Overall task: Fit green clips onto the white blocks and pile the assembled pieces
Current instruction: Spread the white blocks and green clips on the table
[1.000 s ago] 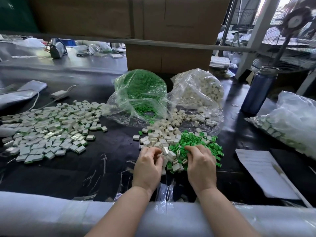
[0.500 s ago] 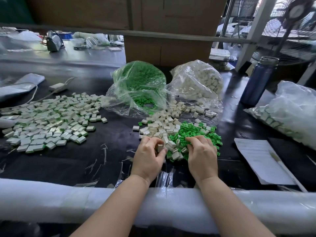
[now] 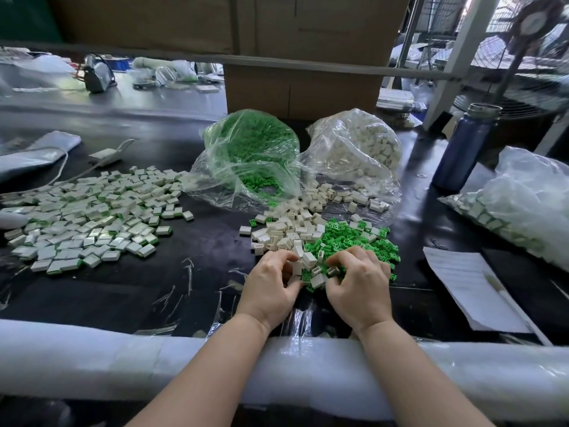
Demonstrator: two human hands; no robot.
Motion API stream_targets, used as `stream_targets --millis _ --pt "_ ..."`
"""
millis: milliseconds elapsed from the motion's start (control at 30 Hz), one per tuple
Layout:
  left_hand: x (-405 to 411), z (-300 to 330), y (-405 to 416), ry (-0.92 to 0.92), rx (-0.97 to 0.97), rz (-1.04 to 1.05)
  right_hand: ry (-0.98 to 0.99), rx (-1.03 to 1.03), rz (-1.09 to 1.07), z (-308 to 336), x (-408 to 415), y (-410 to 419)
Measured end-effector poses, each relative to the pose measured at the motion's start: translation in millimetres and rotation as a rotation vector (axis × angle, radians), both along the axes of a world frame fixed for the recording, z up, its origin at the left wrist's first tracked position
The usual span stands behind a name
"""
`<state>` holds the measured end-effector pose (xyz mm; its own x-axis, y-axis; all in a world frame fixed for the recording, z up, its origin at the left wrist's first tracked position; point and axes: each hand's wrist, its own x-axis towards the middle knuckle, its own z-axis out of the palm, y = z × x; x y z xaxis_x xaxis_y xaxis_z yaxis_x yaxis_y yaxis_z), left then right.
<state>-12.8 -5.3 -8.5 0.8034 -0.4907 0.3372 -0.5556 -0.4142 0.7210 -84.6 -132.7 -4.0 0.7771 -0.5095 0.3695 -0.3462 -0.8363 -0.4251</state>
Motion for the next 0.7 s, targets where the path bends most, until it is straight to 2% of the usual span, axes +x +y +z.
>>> stream_targets --millis 100,233,433,700 --pt "0 -1 0 0.001 -0.026 0.002 -0.006 -0.023 0.002 -2 0 -1" --pt "-1 1 -1 -0.036 -0.045 0.010 -0.120 0.025 0.028 -1 0 -2" --pt "-4 8 0 -0.069 -0.064 -0.021 -0.302 0.145 0.218 6 -2 4" --pt "-3 8 -1 0.026 -0.141 -0.127 -0.318 0.266 0.386 6 -2 8"
